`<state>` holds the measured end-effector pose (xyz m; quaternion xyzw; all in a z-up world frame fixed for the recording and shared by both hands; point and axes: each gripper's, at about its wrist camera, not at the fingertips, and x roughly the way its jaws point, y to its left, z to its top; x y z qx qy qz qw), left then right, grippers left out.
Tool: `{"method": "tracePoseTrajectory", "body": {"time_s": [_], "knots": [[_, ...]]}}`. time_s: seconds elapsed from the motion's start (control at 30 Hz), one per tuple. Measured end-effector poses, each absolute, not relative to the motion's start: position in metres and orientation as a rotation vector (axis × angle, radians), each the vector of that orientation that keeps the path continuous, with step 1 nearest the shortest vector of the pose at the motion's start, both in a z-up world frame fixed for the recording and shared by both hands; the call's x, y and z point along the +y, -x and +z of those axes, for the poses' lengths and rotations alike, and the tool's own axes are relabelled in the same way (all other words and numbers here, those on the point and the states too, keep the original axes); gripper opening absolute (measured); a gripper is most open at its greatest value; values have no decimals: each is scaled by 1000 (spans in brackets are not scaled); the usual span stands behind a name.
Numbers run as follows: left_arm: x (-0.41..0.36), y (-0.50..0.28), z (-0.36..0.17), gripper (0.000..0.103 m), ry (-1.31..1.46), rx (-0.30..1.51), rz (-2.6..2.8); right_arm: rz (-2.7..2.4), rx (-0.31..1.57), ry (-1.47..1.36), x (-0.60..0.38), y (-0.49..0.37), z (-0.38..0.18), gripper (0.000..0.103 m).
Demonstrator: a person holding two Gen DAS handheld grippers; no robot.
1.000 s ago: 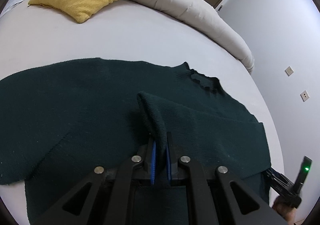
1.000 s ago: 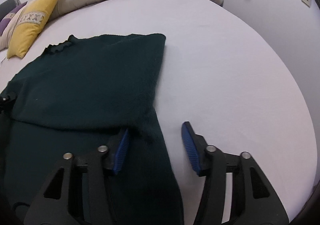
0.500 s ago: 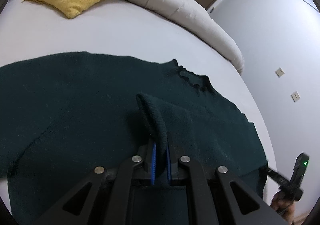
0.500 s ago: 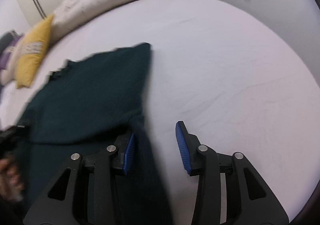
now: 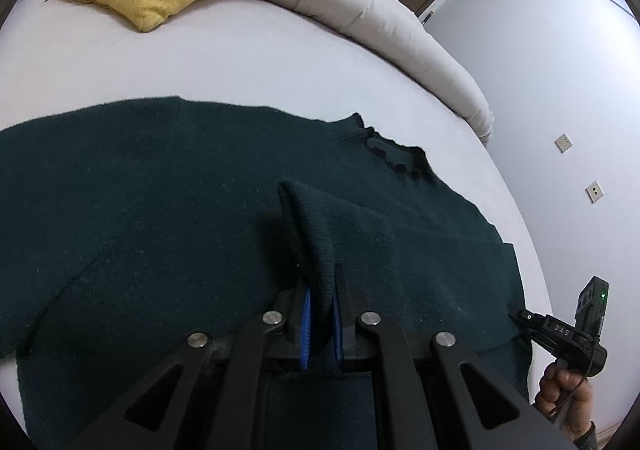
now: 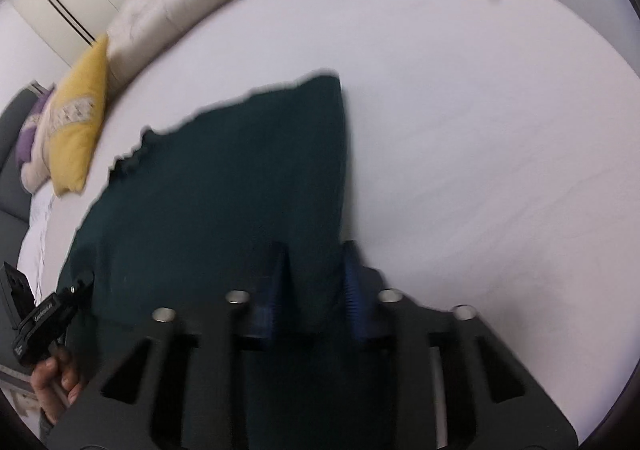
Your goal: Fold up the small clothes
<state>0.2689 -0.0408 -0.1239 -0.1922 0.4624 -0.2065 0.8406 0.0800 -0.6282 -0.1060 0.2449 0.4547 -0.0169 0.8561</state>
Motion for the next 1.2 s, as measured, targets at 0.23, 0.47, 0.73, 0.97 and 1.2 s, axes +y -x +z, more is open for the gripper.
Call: {"method": "tracePoseTrajectory", "body": {"time_s": [0.23, 0.47, 0.73, 0.97, 1.2], "knots": [[-55, -274, -119, 8, 336, 940, -440, -86, 899, -552, -649, -73, -111, 5], [-47, -278, -136, 11, 373, 975, -446, -117, 906, -501, -651, -76, -102, 14], [-46, -283, -140, 11, 409, 979, -453, -35, 793, -562, -640, -120, -74, 14], [-51, -290, -141, 13, 357, 948, -434, -88, 835, -583, -669, -161, -119, 0], [-36, -280, -130, 21, 402, 928, -450, -122, 799, -548, -650, -135, -89, 11]]}}
